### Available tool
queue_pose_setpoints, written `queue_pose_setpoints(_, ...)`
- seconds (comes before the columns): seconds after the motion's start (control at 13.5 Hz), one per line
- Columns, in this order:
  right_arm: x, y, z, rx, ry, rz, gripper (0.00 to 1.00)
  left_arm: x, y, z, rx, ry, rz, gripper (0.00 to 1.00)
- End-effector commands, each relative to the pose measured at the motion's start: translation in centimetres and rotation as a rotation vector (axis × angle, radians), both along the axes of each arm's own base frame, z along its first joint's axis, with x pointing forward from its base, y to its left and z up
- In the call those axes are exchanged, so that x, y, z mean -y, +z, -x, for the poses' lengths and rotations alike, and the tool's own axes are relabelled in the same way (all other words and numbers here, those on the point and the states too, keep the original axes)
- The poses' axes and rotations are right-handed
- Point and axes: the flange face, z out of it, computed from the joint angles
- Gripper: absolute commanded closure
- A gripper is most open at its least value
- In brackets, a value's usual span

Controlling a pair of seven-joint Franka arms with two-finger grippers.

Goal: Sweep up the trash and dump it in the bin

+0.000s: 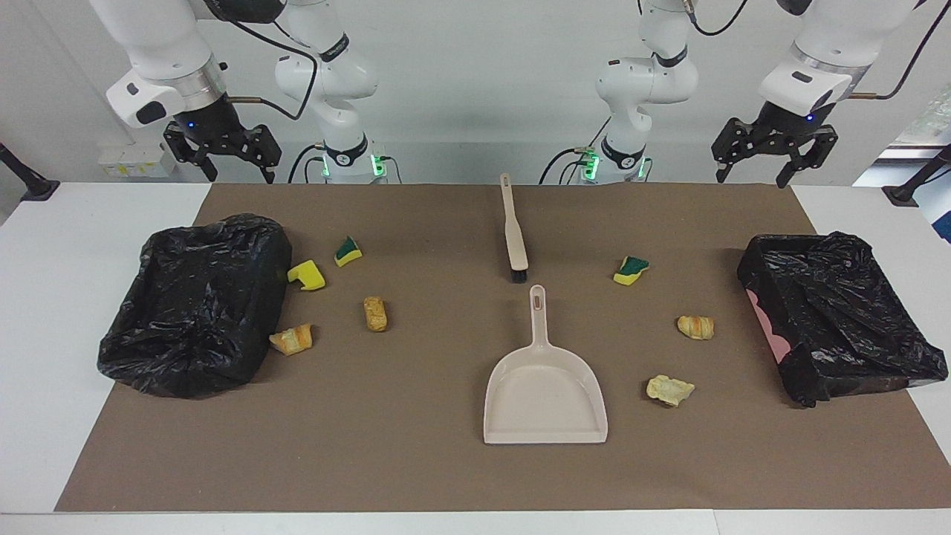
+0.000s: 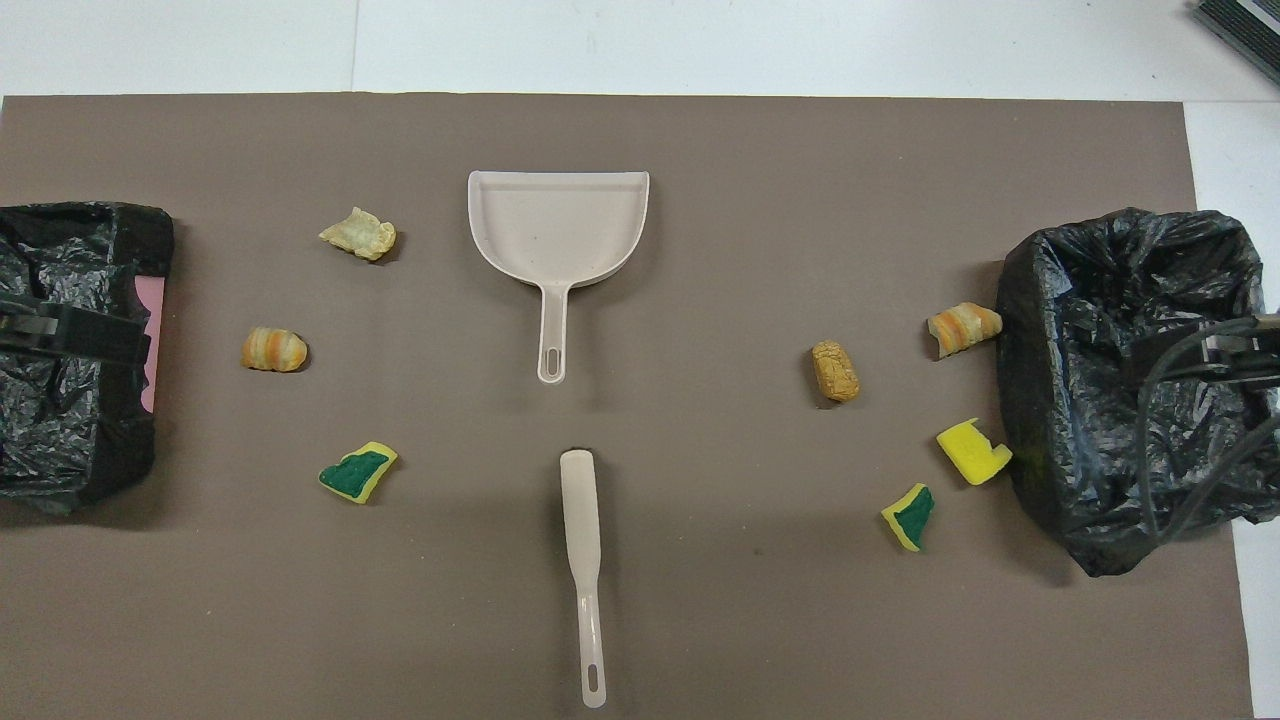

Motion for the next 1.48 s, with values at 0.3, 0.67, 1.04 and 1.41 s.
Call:
queue_pose_setpoints(0.3,-5.3,-4.4,-4.0,-0.041,0.069,0.002,0.00,8.7,-6.5,5.1,-0.020,0.021,0.009,0.00)
queue_pose_setpoints(0.67,-13.2,-9.5,-7.0,-0.026,0.113,-0.009,0.00,17.3,-14.0,10.5,-0.036,0.004,0.031,0.00)
queue_pose_setpoints(1.04,-24.0,-13.8,-7.5,0.041,0.124,-0.045,0.00,24.0,-19.7,16.9,-0.044,0.008,0.026,0.00)
queue_pose_setpoints(1.41,-35.1,-17.2,-7.1,0.086,0.044,-0.097,0.00,28.7,-27.3,22.8,-0.053,-0.002,0.013,0.00)
